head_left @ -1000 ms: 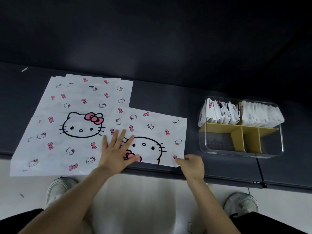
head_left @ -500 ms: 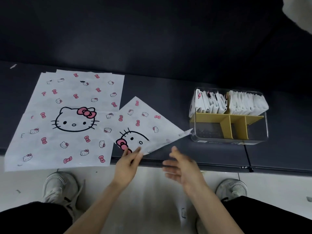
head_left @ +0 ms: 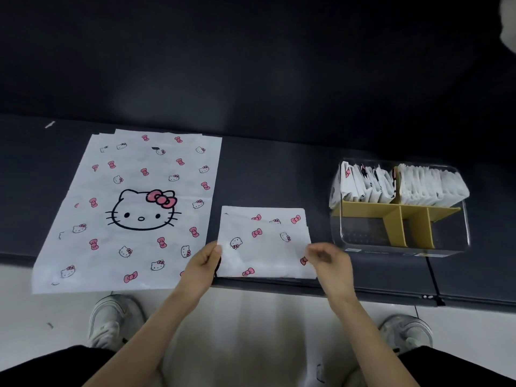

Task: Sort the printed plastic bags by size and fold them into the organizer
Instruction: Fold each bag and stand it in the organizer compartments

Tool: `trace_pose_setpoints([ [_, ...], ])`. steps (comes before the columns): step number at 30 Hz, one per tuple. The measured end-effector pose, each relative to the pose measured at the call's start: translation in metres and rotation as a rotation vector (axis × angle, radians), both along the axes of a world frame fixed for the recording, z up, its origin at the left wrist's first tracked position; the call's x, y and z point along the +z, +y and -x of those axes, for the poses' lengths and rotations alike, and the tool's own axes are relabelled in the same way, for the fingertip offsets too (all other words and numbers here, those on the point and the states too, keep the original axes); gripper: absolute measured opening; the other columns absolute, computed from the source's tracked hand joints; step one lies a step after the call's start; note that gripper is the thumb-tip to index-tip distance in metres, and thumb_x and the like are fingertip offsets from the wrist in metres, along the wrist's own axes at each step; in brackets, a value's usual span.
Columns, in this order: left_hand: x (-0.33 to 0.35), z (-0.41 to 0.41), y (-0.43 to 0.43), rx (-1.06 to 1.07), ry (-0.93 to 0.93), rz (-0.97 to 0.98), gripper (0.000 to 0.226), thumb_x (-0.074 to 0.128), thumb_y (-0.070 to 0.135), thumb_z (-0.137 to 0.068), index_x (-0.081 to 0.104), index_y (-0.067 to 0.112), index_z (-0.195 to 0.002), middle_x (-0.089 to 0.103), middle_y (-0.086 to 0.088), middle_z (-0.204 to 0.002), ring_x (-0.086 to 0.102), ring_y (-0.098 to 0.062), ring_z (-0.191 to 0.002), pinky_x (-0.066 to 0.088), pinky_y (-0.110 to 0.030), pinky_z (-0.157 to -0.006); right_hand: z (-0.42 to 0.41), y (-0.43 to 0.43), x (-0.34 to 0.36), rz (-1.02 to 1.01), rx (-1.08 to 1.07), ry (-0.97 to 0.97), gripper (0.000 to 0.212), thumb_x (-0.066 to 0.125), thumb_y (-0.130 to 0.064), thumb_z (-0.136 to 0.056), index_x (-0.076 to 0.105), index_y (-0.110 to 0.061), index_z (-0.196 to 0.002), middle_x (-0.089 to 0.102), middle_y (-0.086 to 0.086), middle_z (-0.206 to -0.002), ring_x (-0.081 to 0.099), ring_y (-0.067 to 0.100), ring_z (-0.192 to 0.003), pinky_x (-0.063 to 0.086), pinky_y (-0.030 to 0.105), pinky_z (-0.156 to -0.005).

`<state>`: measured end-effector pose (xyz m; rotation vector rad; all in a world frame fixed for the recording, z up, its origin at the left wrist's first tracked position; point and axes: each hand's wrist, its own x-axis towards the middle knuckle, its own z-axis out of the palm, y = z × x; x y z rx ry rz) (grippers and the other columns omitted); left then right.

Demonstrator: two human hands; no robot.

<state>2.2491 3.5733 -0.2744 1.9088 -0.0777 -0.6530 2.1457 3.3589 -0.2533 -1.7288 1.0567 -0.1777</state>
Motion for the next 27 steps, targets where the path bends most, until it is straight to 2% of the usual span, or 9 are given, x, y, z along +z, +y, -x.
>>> trace_pose_setpoints([
  [1, 0.002, 0.0, -0.003, 0.01, -0.028, -0.006, 0.033, 0.038, 0.021, -0.102, 0.05, 0.025, -0.071, 0.051, 0.023, -0.056, 0.044, 0.006, -0.058, 0.034, -0.006, -0.058, -0.001, -0.001, -0.001, 0.038, -0.039, -0.013, 0.002, 0.068, -0.012, -0.083, 0.067, -0.015, -0.083, 0.069, -0.004, -0.077, 0.066, 0.019, -0.087, 0.05, 0.034, -0.086],
  [5, -0.003, -0.003, -0.004, 0.052, -0.097, -0.039, 0.024, 0.038, 0.017, -0.102, 0.049, 0.02, -0.081, 0.051, 0.011, -0.066, 0.044, 0.001, -0.063, 0.035, -0.007, -0.059, -0.002, -0.008, -0.008, 0.034, -0.107, 0.113, 0.033, 0.066, -0.033, -0.086, 0.06, -0.009, -0.108, 0.064, -0.007, -0.079, 0.06, 0.018, -0.087, 0.047, 0.036, -0.09],
  [7, -0.009, -0.008, -0.006, 0.028, -0.117, -0.095, 0.019, 0.037, 0.02, -0.101, 0.056, 0.024, -0.1, 0.058, 0.0, -0.082, 0.051, -0.012, -0.076, 0.04, -0.016, -0.069, -0.003, -0.005, -0.013, -0.115, -0.114, 0.061, 0.036, 0.068, -0.029, -0.085, 0.059, -0.006, -0.111, 0.069, -0.001, -0.075, 0.063, 0.018, -0.077, 0.052, 0.039, -0.085],
  [9, -0.014, -0.011, -0.01, 0.006, -0.188, -0.221, 0.022, 0.036, 0.021, -0.1, 0.055, 0.026, -0.11, 0.057, -0.004, -0.079, 0.052, -0.022, -0.076, 0.04, -0.029, -0.067, -0.007, -0.004, -0.014, -0.142, -0.135, 0.019, 0.033, 0.069, -0.021, -0.085, 0.057, -0.008, -0.113, 0.069, -0.001, -0.071, 0.063, 0.018, -0.074, 0.052, 0.036, -0.082],
  [14, -0.019, -0.016, -0.027, 0.055, -0.28, -0.486, 0.04, 0.037, 0.022, -0.1, 0.039, 0.018, -0.14, 0.065, -0.01, -0.093, 0.06, -0.033, -0.09, 0.039, -0.032, -0.07, -0.015, -0.002, -0.024, 0.361, 0.14, 0.14, 0.036, 0.073, -0.026, -0.08, 0.065, -0.018, -0.115, 0.063, 0.0, -0.094, 0.056, 0.018, -0.089, 0.041, 0.026, -0.074],
  [17, -0.016, -0.017, -0.033, 0.076, -0.336, -0.541, 0.041, 0.038, 0.021, -0.1, 0.037, 0.015, -0.14, 0.062, -0.009, -0.084, 0.059, -0.033, -0.08, 0.04, -0.033, -0.064, -0.014, 0.002, -0.042, 0.67, 0.371, 0.116, 0.032, 0.083, -0.026, -0.07, 0.075, -0.022, -0.101, 0.06, 0.003, -0.096, 0.054, 0.026, -0.082, 0.051, 0.032, -0.062],
  [20, -0.011, -0.011, -0.033, -0.02, -0.557, -0.587, 0.036, 0.053, 0.012, -0.091, 0.052, 0.01, -0.127, 0.06, -0.013, -0.078, 0.055, -0.033, -0.06, 0.037, -0.031, -0.054, -0.017, 0.001, -0.047, 0.773, 0.454, 0.135, 0.034, 0.088, -0.027, -0.063, 0.076, -0.024, -0.095, 0.058, 0.005, -0.09, 0.053, 0.026, -0.07, 0.051, 0.033, -0.053],
  [23, -0.024, -0.007, -0.028, -0.14, -0.779, -0.68, 0.037, 0.075, 0.002, -0.073, 0.067, 0.007, -0.109, 0.052, -0.013, -0.06, 0.044, -0.028, -0.043, 0.037, -0.031, -0.046, -0.023, -0.001, -0.047, 0.872, 0.493, 0.195, 0.026, 0.075, -0.035, -0.071, 0.076, -0.024, -0.095, 0.062, 0.009, -0.099, 0.057, 0.031, -0.076, 0.052, 0.04, -0.061],
  [27, -0.04, -0.01, -0.024, -0.099, -0.829, -0.673, 0.037, 0.076, -0.001, -0.07, 0.07, 0.007, -0.106, 0.047, -0.012, -0.057, 0.029, -0.02, -0.046, 0.039, -0.032, -0.046, -0.027, -0.004, -0.051, 0.944, 0.632, 0.228, 0.036, 0.049, -0.041, -0.085, 0.073, -0.024, -0.105, 0.063, 0.011, -0.119, 0.061, 0.034, -0.104, 0.051, 0.047, -0.083],
])
